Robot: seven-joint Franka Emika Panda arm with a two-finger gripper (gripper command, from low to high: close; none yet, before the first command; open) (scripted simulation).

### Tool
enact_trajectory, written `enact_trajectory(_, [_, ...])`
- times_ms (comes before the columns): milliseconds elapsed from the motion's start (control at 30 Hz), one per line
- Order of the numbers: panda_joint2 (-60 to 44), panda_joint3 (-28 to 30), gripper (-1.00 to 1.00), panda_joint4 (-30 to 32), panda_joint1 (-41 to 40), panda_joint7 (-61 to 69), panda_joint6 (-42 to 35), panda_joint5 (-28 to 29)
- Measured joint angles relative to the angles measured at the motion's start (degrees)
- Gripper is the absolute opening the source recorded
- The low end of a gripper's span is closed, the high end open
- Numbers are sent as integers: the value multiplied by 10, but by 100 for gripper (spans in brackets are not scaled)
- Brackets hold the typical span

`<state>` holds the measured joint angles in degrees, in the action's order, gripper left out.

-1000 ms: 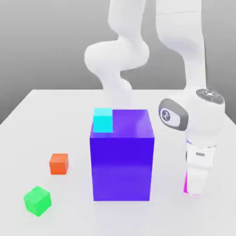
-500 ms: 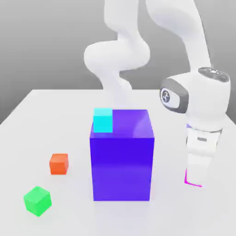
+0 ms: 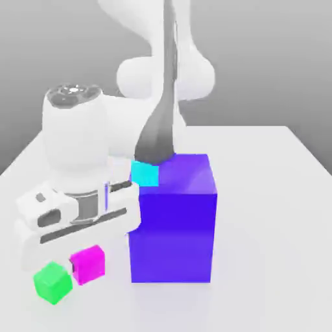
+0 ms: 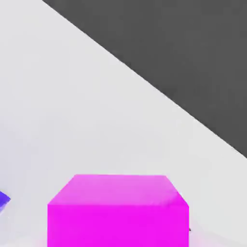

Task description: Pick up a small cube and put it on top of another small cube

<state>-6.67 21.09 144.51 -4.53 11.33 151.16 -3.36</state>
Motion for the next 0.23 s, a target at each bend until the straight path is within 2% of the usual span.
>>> enact_trajectory(133, [-64,-23,-100,0,-40,58,54,-73])
enact_trajectory(167, [-81,-33,100,-1,-48,69,69,-88])
enact_trajectory(233, [-81,-33,100,-1,-48,69,69,-88])
